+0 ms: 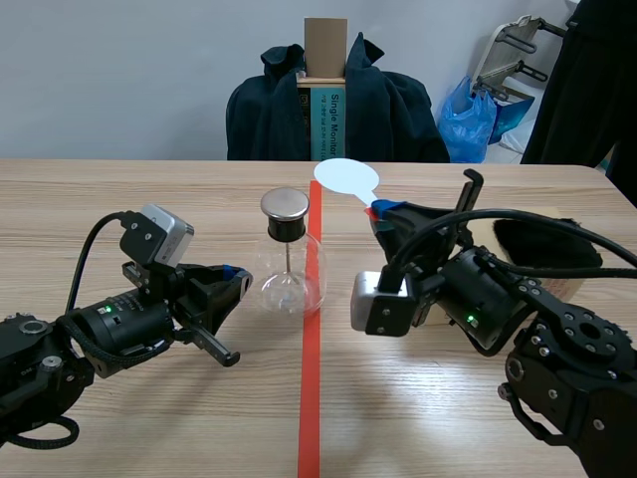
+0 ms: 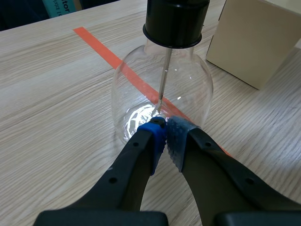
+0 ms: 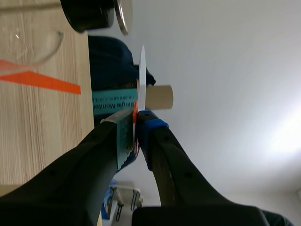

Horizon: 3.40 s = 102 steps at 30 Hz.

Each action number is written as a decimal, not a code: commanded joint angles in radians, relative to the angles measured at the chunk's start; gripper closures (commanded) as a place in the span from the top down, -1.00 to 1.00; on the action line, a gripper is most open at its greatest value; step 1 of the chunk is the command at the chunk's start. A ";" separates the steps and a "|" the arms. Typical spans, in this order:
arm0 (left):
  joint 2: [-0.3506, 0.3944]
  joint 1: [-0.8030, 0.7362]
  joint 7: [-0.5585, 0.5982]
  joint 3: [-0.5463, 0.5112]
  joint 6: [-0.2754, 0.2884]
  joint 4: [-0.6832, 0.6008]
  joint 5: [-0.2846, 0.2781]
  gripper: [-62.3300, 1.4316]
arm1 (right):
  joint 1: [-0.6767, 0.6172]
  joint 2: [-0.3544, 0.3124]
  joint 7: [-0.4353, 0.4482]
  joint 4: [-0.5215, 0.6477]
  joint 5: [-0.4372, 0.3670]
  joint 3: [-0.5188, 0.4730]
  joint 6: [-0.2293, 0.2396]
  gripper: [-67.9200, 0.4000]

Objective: Do the electroscope experiment.
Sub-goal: 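Move the plate toward and away from the electroscope, then hold the plate still at the electroscope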

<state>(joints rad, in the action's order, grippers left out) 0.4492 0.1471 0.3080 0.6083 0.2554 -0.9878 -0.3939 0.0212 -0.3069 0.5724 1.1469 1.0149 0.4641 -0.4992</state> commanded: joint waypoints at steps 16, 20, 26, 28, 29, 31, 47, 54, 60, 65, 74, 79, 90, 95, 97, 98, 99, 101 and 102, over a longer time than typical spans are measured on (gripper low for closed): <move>-0.002 0.008 0.017 -0.006 -0.006 -0.017 -0.006 -0.80 | 0.012 0.000 0.229 0.010 -0.004 -0.010 -0.018 -0.96; -0.002 0.008 0.016 -0.006 -0.006 -0.017 -0.006 -0.80 | 0.012 0.000 0.236 0.010 -0.004 -0.010 -0.025 -0.96; -0.002 0.008 0.016 -0.006 -0.006 -0.017 -0.006 -0.80 | 0.012 0.000 0.236 0.010 -0.004 -0.010 -0.025 -0.96; -0.002 0.008 0.016 -0.006 -0.006 -0.017 -0.006 -0.80 | 0.012 0.000 0.234 0.010 -0.004 -0.010 -0.025 -0.96; -0.002 0.008 0.016 -0.006 -0.006 -0.017 -0.006 -0.80 | 0.012 0.000 0.229 0.010 -0.004 -0.010 -0.025 -0.96; -0.002 0.008 0.016 -0.006 -0.006 -0.017 -0.006 -0.80 | 0.012 0.000 0.206 0.010 -0.004 -0.010 -0.025 -0.96; -0.002 0.008 0.016 -0.006 -0.006 -0.017 -0.006 -0.80 | 0.012 0.000 -0.198 0.010 -0.004 -0.011 -0.025 -0.96; -0.002 0.008 0.016 -0.006 -0.006 -0.017 -0.006 -0.80 | 0.012 -0.001 -0.272 0.010 -0.004 -0.011 -0.025 -0.96; -0.002 0.008 0.016 -0.006 -0.006 -0.017 -0.006 -0.80 | 0.012 -0.001 -0.225 0.010 0.011 -0.011 -0.025 -0.96; -0.002 0.008 0.016 -0.006 -0.006 -0.017 -0.006 -0.80 | 0.012 0.000 -0.124 0.010 0.011 -0.011 -0.032 -0.96; -0.002 0.008 0.016 -0.006 -0.006 -0.017 -0.006 -0.80 | 0.012 0.000 0.140 0.010 0.011 -0.011 -0.055 -0.96; -0.002 0.008 0.016 -0.006 -0.006 -0.017 -0.006 -0.80 | 0.012 0.000 0.232 0.010 0.011 -0.011 -0.055 -0.96; -0.002 0.008 0.016 -0.006 -0.006 -0.017 -0.006 -0.80 | 0.012 0.000 0.241 0.010 0.011 -0.011 -0.055 -0.96; -0.002 0.008 0.016 -0.006 -0.006 -0.017 -0.006 -0.80 | 0.011 0.000 0.239 0.010 0.011 -0.011 -0.054 -0.96; -0.002 0.008 0.016 -0.006 -0.006 -0.017 -0.006 -0.80 | 0.011 0.000 0.239 0.010 0.011 -0.011 -0.054 -0.96; -0.002 0.008 0.016 -0.006 -0.006 -0.017 -0.006 -0.80 | 0.011 0.000 0.239 0.010 0.011 -0.011 -0.054 -0.96; -0.002 0.008 0.016 -0.006 -0.006 -0.017 -0.006 -0.80 | 0.011 0.000 0.239 0.010 0.011 -0.011 -0.054 -0.96; -0.002 0.008 0.016 -0.006 -0.006 -0.017 -0.006 -0.80 | 0.011 0.000 0.239 0.010 0.011 -0.011 -0.054 -0.96; -0.002 0.008 0.016 -0.006 -0.006 -0.017 -0.006 -0.80 | 0.011 0.000 0.239 0.010 0.011 -0.011 -0.054 -0.96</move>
<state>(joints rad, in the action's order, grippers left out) 0.4492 0.1471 0.3080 0.6083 0.2470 -0.9878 -0.3939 0.0212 -0.3050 0.8116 1.1469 1.0332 0.4641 -0.5396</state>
